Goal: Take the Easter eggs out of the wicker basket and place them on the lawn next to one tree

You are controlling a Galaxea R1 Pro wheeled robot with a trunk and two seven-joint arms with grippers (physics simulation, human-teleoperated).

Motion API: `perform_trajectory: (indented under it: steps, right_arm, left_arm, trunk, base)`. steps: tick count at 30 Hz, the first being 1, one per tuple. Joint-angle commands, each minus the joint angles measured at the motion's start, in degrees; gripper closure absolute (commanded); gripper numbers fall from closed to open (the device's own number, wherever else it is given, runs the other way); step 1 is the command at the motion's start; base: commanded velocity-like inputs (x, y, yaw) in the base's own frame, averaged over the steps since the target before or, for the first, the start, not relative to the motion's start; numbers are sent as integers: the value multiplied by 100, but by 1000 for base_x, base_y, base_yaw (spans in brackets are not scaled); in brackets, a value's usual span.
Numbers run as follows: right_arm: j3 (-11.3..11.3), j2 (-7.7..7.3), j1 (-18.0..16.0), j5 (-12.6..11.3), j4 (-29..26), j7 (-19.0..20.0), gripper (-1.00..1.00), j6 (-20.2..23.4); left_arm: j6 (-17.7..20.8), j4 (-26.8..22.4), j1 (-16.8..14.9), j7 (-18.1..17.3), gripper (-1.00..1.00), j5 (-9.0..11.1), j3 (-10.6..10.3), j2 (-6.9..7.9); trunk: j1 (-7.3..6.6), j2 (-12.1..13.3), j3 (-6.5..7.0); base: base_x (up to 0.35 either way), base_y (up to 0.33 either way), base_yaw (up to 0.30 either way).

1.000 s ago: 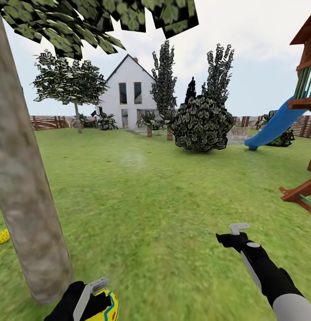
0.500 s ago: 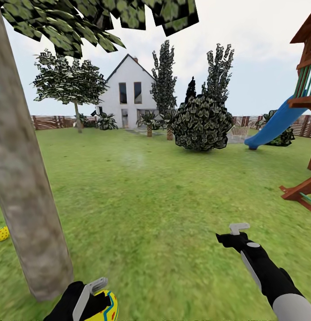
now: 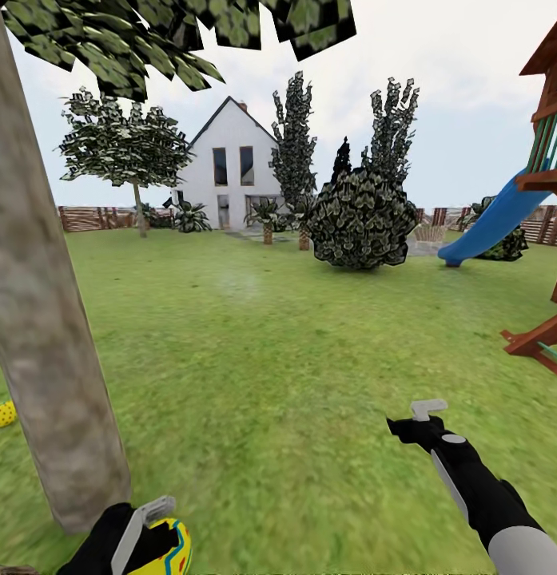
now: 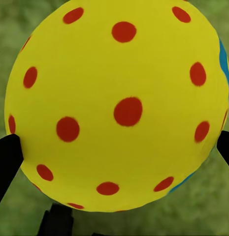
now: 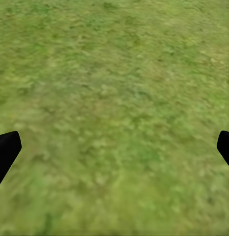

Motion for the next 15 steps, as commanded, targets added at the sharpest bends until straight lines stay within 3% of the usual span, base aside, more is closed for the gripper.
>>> perform_trajectory:
  steps: [1,15]
  right_arm:
    - [9,-4,-3,4,-9,11,-100,32]
    - [11,-2,-3,35,26,10,-100,32]
  left_arm:
    - [25,-12,-3,50,100,55,5,1]
    - [25,-86,-3,58,100,46,10,46]
  trunk:
    - [22,-45,-25]
    - [329,-606,-276]
  base:
    - [0,0,0]
    - [0,0,0]
